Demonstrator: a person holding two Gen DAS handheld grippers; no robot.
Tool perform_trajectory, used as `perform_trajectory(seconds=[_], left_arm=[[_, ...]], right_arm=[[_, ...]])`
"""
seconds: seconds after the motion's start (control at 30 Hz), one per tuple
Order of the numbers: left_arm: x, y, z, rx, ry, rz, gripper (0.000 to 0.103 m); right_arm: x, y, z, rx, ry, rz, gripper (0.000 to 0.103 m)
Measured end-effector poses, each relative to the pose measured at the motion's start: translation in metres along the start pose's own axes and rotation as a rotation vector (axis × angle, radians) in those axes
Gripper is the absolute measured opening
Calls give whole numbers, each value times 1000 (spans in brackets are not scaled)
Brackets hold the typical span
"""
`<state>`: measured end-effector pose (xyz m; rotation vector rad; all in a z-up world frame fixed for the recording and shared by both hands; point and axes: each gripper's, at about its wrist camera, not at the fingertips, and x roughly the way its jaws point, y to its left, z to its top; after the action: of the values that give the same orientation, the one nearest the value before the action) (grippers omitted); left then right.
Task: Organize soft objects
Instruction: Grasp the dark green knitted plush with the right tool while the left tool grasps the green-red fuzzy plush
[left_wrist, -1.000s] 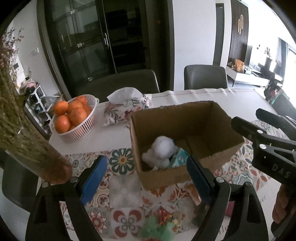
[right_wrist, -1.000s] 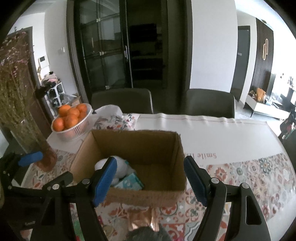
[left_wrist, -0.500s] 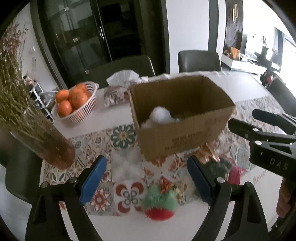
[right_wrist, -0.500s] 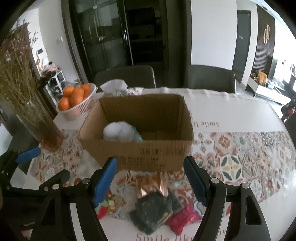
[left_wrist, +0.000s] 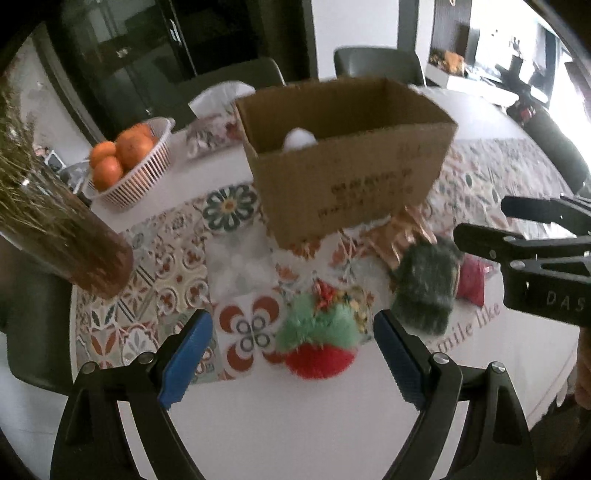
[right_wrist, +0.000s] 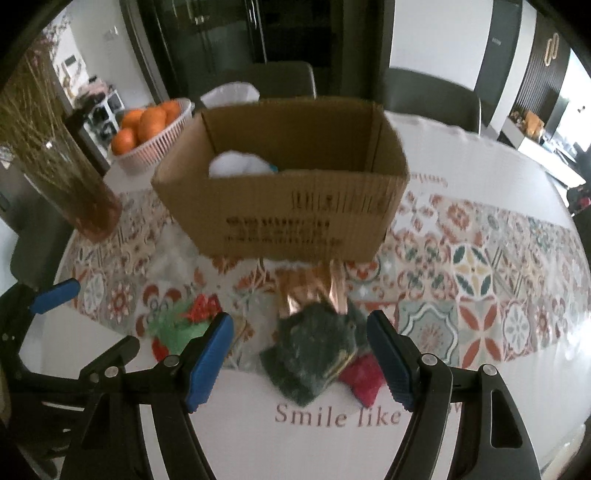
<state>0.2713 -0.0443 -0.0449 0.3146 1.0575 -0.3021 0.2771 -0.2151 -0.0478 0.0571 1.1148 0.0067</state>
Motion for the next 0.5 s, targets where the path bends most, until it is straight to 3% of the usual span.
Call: perform_trajectory(seconds=[0.3,0.5], left_arm=[[33,-3,-18,13,152,-67,89],[62,-7,-24,21,236,-100,89]], right_arm=[[36,-2,-14,23,167,5,75],[57,-8,-19,56,224,-12,75]])
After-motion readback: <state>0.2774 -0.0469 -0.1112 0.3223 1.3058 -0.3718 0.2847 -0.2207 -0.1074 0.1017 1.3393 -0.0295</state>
